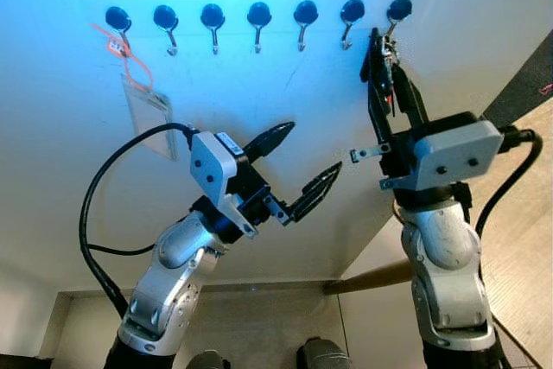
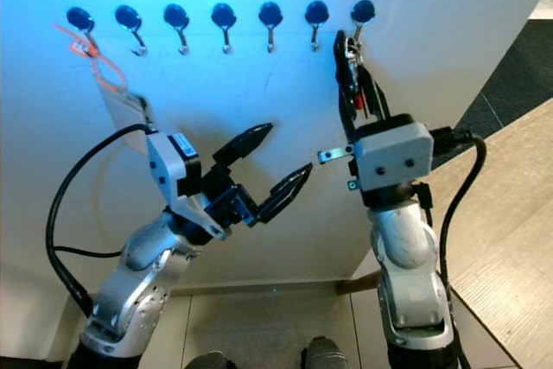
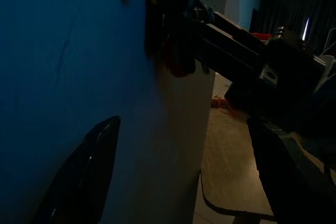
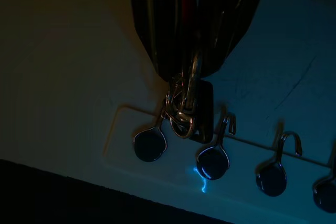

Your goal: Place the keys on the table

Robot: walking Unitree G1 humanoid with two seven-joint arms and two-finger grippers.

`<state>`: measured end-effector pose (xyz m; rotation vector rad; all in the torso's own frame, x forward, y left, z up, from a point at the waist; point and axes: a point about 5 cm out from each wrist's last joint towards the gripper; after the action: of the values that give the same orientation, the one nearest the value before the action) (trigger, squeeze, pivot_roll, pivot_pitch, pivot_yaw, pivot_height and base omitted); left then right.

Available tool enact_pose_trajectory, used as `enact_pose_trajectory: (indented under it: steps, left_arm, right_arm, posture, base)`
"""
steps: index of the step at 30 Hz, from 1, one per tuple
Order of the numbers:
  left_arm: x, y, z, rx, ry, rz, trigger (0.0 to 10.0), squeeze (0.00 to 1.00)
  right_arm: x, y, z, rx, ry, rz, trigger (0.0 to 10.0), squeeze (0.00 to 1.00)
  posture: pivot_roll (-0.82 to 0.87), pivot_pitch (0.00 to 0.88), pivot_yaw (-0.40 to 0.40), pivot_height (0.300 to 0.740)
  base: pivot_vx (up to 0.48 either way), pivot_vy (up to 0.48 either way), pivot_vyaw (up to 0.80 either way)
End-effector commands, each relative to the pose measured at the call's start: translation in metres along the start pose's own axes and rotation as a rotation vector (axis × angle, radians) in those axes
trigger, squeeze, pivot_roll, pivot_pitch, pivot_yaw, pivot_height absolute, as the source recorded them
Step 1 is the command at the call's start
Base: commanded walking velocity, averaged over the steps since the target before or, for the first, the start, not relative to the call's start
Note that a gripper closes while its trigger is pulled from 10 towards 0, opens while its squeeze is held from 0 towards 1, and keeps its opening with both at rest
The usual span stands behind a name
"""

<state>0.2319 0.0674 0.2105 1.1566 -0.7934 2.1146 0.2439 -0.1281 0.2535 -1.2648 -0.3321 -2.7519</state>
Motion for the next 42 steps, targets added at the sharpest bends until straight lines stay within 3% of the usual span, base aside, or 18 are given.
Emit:
enact_pose_trajectory:
  steps: [1, 7, 9, 10, 13, 14, 30, 35, 42]
  left_arm:
    - [0.000, 0.001, -0.001, -0.008, -0.002, 0.012, 10.0, 0.00]
    - [0.000, 0.001, 0.000, -0.003, -0.001, 0.018, 10.0, 0.00]
    - [0.001, 0.000, 0.000, -0.002, -0.001, 0.019, 10.0, 0.00]
    - [0.001, 0.000, 0.000, -0.002, -0.001, 0.020, 10.0, 0.00]
    - [0.001, 0.000, 0.000, -0.002, -0.001, 0.021, 10.0, 0.00]
    - [0.000, 0.000, 0.000, -0.001, -0.001, 0.022, 10.0, 0.00]
    - [0.001, 0.000, 0.000, 0.008, 0.004, 0.025, 10.0, 0.00]
    - [0.003, -0.002, -0.001, 0.039, 0.018, 0.032, 10.0, 0.00]
    - [0.003, -0.001, -0.001, 0.045, 0.021, 0.034, 10.0, 0.00]
  right_arm:
    - [0.033, -0.006, 0.014, 0.036, 0.184, 0.014, 0.0, 0.00]
    - [0.036, -0.007, 0.019, 0.046, 0.198, 0.026, 0.0, 0.00]
    - [0.037, -0.007, 0.021, 0.050, 0.200, 0.031, 0.4, 0.00]
    - [0.036, -0.008, 0.021, 0.057, 0.190, 0.031, 3.7, 0.00]
    - [0.034, -0.009, 0.021, 0.065, 0.175, 0.032, 3.7, 0.00]
    - [0.030, -0.010, 0.019, 0.074, 0.154, 0.034, 10.0, 0.00]
    - [-0.001, -0.020, -0.008, 0.160, -0.010, 0.023, 10.0, 0.00]
    - [-0.012, -0.025, -0.026, 0.240, -0.071, 0.001, 10.0, 0.00]
    - [-0.017, -0.015, -0.038, 0.178, -0.094, -0.043, 10.0, 0.00]
  posture:
    - [-0.01, 0.100, 0.006, 0.740]
    - [0.00, 0.095, 0.004, 0.740]
    - [0.00, 0.092, 0.002, 0.740]
    - [0.00, 0.092, 0.002, 0.740]
    - [0.00, 0.092, 0.002, 0.740]
    - [0.00, 0.094, 0.001, 0.740]
    - [-0.01, 0.102, 0.001, 0.740]
    - [-0.01, 0.107, -0.003, 0.740]
    - [-0.01, 0.108, -0.003, 0.740]
  base:
    - [0.000, 0.000, 0.00]
    - [0.000, 0.000, 0.00]
    - [0.000, 0.000, 0.00]
    - [0.000, 0.000, 0.00]
    - [0.000, 0.000, 0.00]
    - [0.000, 0.000, 0.00]
    - [0.000, 0.000, 0.00]
    - [0.000, 0.000, 0.00]
    - [0.000, 0.000, 0.00]
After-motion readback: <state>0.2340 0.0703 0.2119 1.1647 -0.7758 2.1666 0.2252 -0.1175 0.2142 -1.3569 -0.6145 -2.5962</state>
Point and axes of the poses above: a point about 5 cm out from each wrist's last joint towards the gripper, its own z axis pointing out of the wrist towards the gripper, its own x axis along the axis of the wrist's last joint, y = z × x, and after that the axes turned 10 degrees about z, right-handed
